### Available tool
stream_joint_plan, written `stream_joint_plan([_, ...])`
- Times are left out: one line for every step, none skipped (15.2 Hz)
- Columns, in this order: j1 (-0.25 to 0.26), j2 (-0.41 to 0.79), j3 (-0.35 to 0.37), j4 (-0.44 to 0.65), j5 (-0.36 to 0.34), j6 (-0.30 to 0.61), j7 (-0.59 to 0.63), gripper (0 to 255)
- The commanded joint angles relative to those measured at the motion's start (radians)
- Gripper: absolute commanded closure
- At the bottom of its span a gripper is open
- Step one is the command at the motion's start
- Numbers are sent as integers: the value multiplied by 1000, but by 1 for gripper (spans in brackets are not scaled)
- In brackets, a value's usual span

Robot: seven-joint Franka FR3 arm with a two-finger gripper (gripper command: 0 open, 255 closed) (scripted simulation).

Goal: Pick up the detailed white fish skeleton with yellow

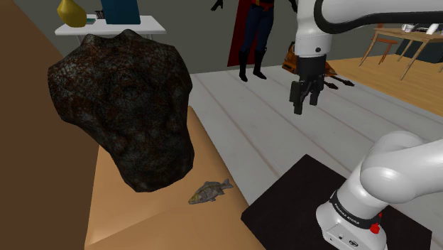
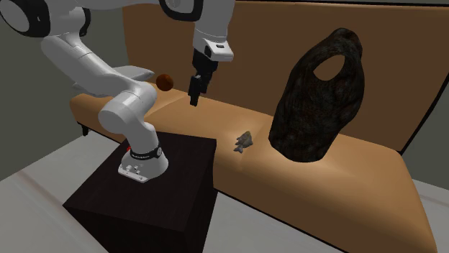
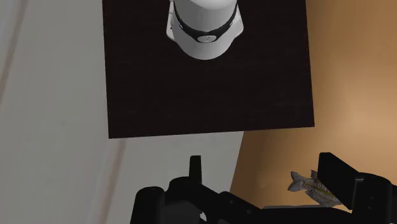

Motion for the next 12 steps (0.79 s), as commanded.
stream_joint_plan([0,0,0,0,0,0,0,0])
stream_joint_plan([13,17,6,-17,-4,38,-22,0])
stream_joint_plan([26,36,11,-33,-8,77,-43,0])
stream_joint_plan([39,55,17,-48,-12,115,-64,0])
stream_joint_plan([51,76,24,-63,-16,154,-84,0])
stream_joint_plan([63,98,30,-76,-20,193,-104,0])
stream_joint_plan([75,121,37,-88,-24,233,-124,0])
stream_joint_plan([87,145,44,-99,-29,272,-142,0])
stream_joint_plan([98,170,51,-109,-33,312,-161,0])
stream_joint_plan([109,196,59,-118,-38,351,-179,0])
stream_joint_plan([120,223,66,-126,-43,391,-196,0])
stream_joint_plan([131,251,74,-133,-49,430,-212,0])
